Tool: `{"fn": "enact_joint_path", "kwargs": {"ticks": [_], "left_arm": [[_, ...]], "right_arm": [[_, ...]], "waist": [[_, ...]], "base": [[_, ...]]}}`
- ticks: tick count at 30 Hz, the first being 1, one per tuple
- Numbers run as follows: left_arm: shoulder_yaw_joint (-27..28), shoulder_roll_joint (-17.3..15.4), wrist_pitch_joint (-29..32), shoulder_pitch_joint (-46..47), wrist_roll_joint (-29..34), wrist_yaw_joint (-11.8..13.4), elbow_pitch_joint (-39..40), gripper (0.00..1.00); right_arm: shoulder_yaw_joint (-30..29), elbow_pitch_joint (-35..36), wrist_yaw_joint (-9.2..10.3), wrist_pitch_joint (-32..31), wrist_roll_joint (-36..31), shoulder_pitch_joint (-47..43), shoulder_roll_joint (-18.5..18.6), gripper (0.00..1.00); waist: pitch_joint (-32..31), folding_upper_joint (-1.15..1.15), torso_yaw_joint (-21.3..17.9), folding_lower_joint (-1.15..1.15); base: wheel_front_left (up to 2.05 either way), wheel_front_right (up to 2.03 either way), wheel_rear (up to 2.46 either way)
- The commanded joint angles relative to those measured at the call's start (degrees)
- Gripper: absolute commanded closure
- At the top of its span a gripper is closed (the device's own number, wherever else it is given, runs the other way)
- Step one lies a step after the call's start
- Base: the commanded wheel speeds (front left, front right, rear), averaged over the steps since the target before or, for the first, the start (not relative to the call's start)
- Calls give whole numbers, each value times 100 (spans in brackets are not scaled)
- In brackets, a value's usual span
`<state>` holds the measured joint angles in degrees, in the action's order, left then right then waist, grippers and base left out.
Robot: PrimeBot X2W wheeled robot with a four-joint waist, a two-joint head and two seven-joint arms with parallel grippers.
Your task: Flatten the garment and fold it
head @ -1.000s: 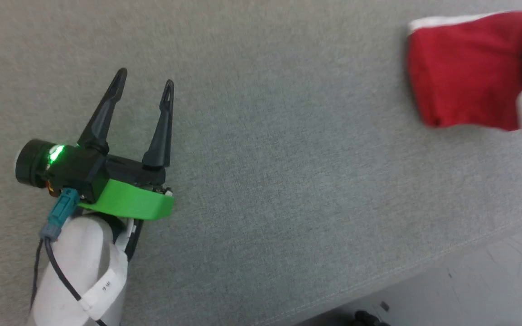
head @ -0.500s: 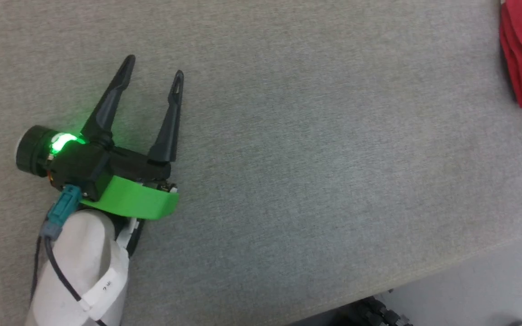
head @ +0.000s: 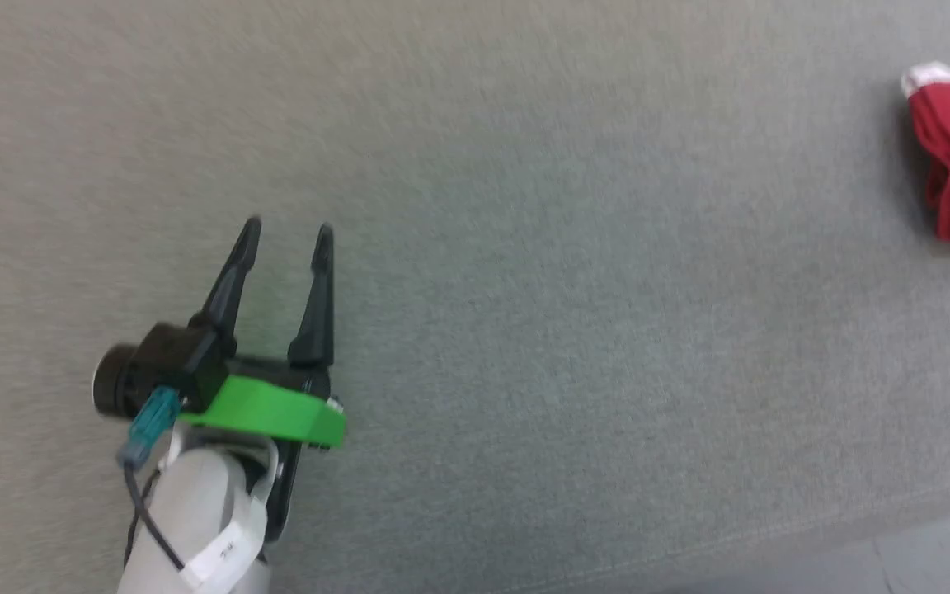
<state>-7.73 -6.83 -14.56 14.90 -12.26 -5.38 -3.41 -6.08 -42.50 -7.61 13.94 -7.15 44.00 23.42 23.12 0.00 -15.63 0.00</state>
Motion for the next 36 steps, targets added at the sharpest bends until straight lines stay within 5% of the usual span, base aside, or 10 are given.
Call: {"fn": "enact_joint_path", "kwargs": {"ticks": [1, 16, 24, 36], "left_arm": [[38, 42, -41, -105, -66, 9, -50, 0], [138, 239, -43, -723, -133, -69, -557, 0], [274, 305, -43, -1048, -98, -87, -623, 0], [434, 365, -43, -1513, -69, -100, -661, 0]], "right_arm": [[67, 240, 12, 56, 171, -235, -140, 0], [112, 3149, 12, 99, 1258, -3189, -1472, 0], [211, 3774, 12, 104, 1228, -4114, -1926, 0], [301, 3912, 12, 105, 1164, -4833, -2051, 0]], "waist": [[-952, 0, 552, 0], [-1931, 0, 1312, 0], [-2242, 0, 1403, 0], [-2533, 0, 1423, 0]], "base": [[0, 0, 0], [0, 0, 0], [0, 0, 0], [0, 0, 0]]}}
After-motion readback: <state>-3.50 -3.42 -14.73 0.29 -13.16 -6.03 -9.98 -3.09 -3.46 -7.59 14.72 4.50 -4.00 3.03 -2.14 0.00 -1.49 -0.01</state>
